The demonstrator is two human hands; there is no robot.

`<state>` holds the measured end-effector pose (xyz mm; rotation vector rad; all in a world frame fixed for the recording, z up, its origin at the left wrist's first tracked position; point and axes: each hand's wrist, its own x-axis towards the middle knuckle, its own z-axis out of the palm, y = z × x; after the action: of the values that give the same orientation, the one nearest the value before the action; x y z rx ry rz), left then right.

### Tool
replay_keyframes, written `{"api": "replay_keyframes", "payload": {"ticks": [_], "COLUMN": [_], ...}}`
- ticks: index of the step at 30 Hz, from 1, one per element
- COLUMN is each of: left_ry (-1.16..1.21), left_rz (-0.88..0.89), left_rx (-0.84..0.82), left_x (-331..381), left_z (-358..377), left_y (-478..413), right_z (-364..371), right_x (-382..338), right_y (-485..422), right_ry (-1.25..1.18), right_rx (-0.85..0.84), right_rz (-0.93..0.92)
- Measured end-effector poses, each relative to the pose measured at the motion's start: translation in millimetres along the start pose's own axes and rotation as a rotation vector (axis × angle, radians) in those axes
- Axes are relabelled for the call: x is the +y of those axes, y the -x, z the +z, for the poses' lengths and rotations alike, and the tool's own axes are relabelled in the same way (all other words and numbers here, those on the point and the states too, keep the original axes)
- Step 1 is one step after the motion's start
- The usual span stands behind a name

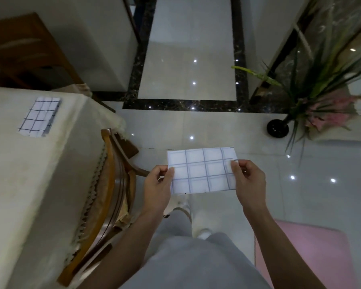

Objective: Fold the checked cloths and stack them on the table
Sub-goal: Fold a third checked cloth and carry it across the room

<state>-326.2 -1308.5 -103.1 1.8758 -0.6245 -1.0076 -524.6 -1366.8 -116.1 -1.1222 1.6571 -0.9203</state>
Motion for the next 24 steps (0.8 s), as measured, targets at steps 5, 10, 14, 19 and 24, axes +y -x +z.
{"api": "replay_keyframes", "payload": {"ticks": [5, 10, 14, 19, 24], "left_ry": [0.026, 0.085, 0.151, 0.214, 0.293], "left_rz": [0.013, 0.031, -0.006, -0.05, -0.135], "left_rx": [0.061, 0.116, 0.151, 0.24, 0.406], "left_x": [25.1, 71.2, 103.7, 124.4, 126.9], "left_z": [5.0, 11.5, 5.3, -17.7, -41.5], "left_y": [-58.6, -142.7, -214.1, -270.1, -302.2], "right_z": [35.8, 82.3, 133.7, 196.3, 257.1], "right_x": [-25.6, -72.1, -122.7, -163.1, -187.4], "right_y": [-59.9, -141.4, -206.1, -253.8, -283.7], "right_ry": [0.018, 0.041, 0.079, 0.138, 0.166], "right_rx": [-0.064, -0.086, -0.119, -0.24, -0.405], "right_rz": [-0.019, -0.079, -0.146, -0.183, -0.187]}}
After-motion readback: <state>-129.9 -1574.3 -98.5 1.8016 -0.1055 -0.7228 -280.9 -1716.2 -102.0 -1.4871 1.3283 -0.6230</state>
